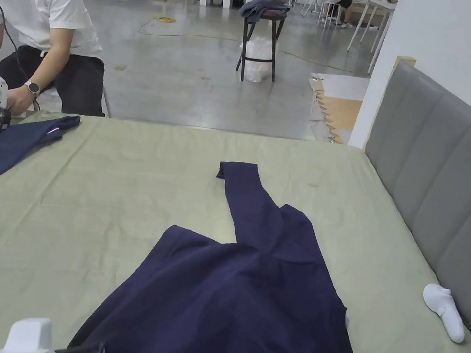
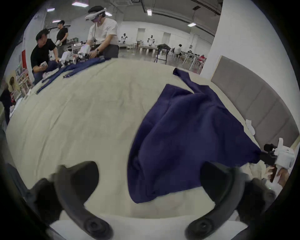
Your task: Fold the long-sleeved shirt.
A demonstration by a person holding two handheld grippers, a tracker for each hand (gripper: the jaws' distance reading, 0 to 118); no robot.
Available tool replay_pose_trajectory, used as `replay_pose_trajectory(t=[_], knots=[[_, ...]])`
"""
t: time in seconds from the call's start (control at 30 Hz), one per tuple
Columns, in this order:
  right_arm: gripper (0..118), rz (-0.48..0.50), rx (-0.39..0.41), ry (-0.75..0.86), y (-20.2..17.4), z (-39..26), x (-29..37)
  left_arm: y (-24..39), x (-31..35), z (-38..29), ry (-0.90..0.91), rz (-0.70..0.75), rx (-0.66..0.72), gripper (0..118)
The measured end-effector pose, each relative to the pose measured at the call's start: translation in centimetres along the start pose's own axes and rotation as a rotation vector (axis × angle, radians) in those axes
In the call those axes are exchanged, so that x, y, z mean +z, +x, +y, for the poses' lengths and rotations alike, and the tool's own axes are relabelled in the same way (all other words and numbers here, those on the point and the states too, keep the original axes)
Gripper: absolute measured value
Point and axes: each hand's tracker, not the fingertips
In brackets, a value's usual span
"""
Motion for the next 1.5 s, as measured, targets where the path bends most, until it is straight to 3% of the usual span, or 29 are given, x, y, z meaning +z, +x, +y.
replay_pose_trajectory(t=[0.1,0.2,0.23,0.27,0.3,0.33,0.37,0.43,0.53,0.57,0.63,0.67,0.9,1.0,1.07,1.1,1.17,1.2,1.23,1.27,1.3,1.4,1.5], knots=[[117,-0.045,-0.056,0.094,1.2,1.7,1.5,0.7,1.5,2.7,0.035,-0.05,0.008,108],[113,-0.067,-0.083,0.151,-0.8,4.3,2.5,2.0,2.0,4.3,0.057,-0.031,0.004,107],[100,-0.056,-0.088,0.17,-0.9,4.7,2.6,2.1,2.3,4.7,0.071,-0.054,0.01,98],[72,-0.05,-0.088,0.193,-1.1,4.9,2.7,2.2,2.4,5.1,0.131,-0.089,0.033,78],[16,-0.065,-0.077,0.202,-2.1,5.2,2.4,2.4,2.0,5.1,0.135,-0.101,0.032,32],[0,-0.099,-0.06,0.205,-2.6,5.2,2.1,2.8,1.3,5.0,0.123,-0.085,0.035,7],[0,-0.107,-0.058,0.213,-3.0,5.0,2.0,3.1,1.0,5.4,0.126,-0.069,0.047,7],[0,-0.023,-0.09,0.173,-3.2,5.1,0.9,3.4,0.4,6.2,0.121,-0.128,0.039,5],[0,-0.052,-0.069,0.165,-3.5,5.5,-0.9,4.4,-1.1,6.6,0.117,-0.129,0.027,5],[7,-0.04,-0.094,0.15,-3.1,6.0,-1.9,4.8,-1.6,7.1,0.116,-0.127,0.028,5],[93,-0.018,-0.13,0.113,-2.5,7.4,-4.3,5.3,-2.8,7.5,0.109,-0.136,0.018,5],[118,-0.026,-0.14,0.075,-2.0,8.3,-6.2,5.5,-3.5,8.0,0.103,-0.134,0.014,5],[114,-0.025,-0.182,-0.099,0.5,14.6,-19.7,6.0,-8.9,9.1,0.032,-0.132,0.013,5],[91,-0.002,-0.248,-0.184,1.4,15.7,-25.4,5.8,-11.2,9.3,-0.005,-0.124,0.028,5],[87,0.004,-0.296,-0.238,1.8,15.6,-28.3,5.8,-12.6,9.5,-0.038,-0.121,0.032,5],[68,-0.004,-0.313,-0.274,1.6,15.2,-29.1,5.7,-13.3,9.6,-0.048,-0.119,0.035,5],[18,0.091,-0.324,-0.359,1.3,14.5,-30.1,5.4,-14.5,9.9,-0.072,-0.118,0.043,5],[7,0.089,-0.261,-0.268,0.8,14.4,-29.5,5.3,-15.3,10.3,-0.079,-0.119,0.05,5],[5,0.036,-0.219,-0.26,0.3,14.5,-29.1,5.2,-16.0,10.8,-0.085,-0.123,0.053,5],[5,0.063,-0.177,-0.262,0.2,14.4,-28.9,4.9,-17.0,11.3,-0.096,-0.125,0.052,9],[4,0.074,-0.151,-0.254,0.4,14.3,-28.7,4.8,-18.1,12.2,-0.102,-0.127,0.06,29],[4,0.102,-0.201,-0.261,1.1,14.1,-28.6,5.5,-21.7,15.5,-0.139,-0.125,0.036,110],[4,0.117,-0.241,-0.264,1.7,13.8,-29.0,6.8,-25.3,18.8,-0.16,-0.152,0.017,109]])
